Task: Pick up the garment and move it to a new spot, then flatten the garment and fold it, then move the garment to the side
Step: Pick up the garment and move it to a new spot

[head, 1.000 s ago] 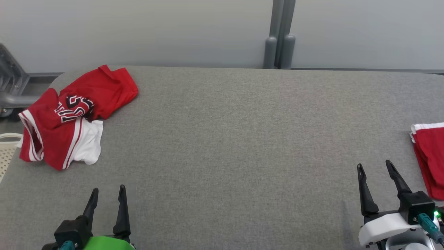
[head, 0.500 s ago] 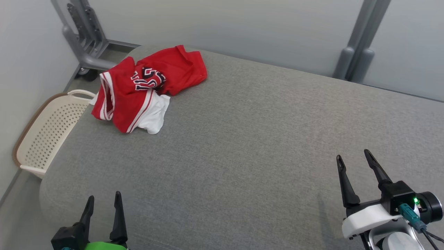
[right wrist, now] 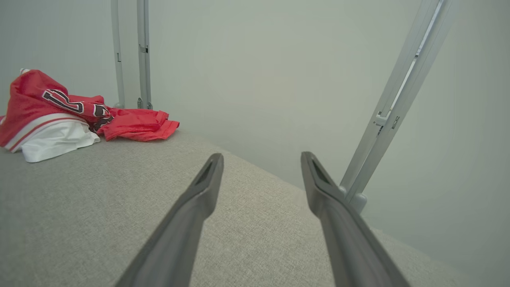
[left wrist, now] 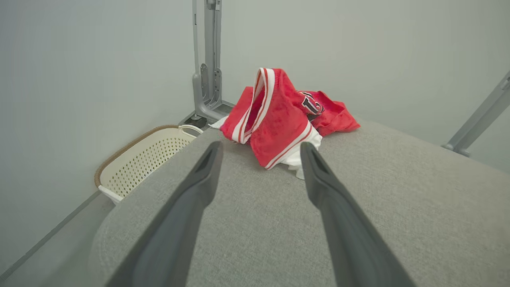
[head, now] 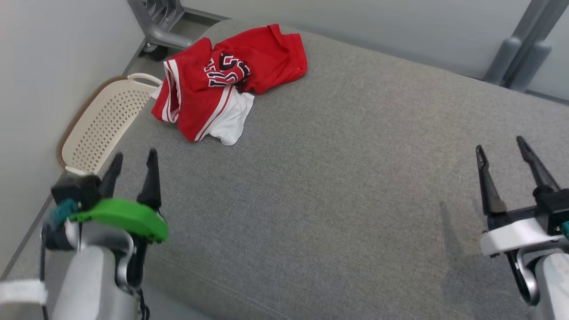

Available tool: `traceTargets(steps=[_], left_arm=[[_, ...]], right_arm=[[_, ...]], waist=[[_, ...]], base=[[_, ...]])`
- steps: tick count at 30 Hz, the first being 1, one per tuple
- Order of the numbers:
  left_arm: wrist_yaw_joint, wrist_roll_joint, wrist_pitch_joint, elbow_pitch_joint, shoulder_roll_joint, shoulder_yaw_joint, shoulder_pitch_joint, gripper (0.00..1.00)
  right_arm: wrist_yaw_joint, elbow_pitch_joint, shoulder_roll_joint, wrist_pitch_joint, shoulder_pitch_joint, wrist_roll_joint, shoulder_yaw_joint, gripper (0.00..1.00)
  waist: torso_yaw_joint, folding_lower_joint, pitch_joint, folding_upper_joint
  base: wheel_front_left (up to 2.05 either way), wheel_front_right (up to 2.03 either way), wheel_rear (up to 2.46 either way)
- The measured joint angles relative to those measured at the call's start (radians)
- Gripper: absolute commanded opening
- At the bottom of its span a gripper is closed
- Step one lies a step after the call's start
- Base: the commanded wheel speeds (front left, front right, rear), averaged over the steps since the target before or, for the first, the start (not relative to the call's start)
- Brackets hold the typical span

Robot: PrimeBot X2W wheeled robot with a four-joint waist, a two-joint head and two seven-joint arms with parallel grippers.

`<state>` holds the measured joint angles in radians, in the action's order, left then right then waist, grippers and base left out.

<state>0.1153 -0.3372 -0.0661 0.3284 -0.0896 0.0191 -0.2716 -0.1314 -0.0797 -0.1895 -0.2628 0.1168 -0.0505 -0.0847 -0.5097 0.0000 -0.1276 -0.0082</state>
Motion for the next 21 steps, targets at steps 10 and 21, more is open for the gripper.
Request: traceTargets(steps=[10, 21], left_arm=[[0.008, -0.119, 0.296, 0.288, -0.071, -0.02, -0.488, 1.0], [0.013, -0.228, 0.343, 0.594, -0.129, -0.033, -0.695, 1.0]], right_arm=[[0.0, 0.036, -0.136, 0.0, 0.127, -0.006, 0.026, 1.0], [0.0, 0.08, -0.192, 0.0, 0.166, -0.002, 0.065, 1.0]], waist=[[0.013, 0.0001, -0.212, 0.0], [0.144, 0.0003, -0.375, 0.0]], base=[[0.0, 0.0, 0.0], [0.0, 0.0, 0.0]])
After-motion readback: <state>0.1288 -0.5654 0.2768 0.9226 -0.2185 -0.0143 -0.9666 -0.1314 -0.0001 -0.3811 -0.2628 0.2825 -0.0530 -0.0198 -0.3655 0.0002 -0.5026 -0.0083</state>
